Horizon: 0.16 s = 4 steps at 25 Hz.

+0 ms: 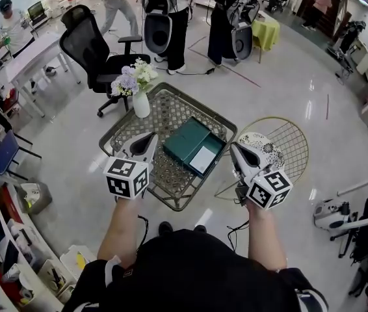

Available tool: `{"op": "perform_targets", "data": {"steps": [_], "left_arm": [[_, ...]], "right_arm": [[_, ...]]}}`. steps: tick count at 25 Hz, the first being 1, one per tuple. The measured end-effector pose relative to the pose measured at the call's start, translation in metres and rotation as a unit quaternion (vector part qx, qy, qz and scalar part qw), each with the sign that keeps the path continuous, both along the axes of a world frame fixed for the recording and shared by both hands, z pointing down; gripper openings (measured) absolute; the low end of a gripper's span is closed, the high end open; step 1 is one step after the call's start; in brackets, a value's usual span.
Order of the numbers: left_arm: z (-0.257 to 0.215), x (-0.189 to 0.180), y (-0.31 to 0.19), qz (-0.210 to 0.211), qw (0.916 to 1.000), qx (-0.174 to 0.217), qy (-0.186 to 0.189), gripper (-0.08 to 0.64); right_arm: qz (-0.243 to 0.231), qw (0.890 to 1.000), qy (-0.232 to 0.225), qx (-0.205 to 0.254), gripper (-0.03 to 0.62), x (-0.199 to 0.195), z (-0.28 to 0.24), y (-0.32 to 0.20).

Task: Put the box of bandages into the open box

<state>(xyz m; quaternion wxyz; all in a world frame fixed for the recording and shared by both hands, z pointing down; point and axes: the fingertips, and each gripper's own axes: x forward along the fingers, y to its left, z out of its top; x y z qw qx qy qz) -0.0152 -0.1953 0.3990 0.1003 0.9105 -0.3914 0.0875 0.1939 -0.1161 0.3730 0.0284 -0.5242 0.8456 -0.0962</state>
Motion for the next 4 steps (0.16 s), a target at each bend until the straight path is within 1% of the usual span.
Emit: {"op": "perform_targets", "data": {"steps": [4], "left_arm": [[0.0, -0.011, -0.002, 0.003, 1.0, 0.003, 0.0, 0.012]], "right_arm": [[-0.004, 1.0, 0.005, -0.003, 0.008, -0.016, 0.003, -0.003]]}}
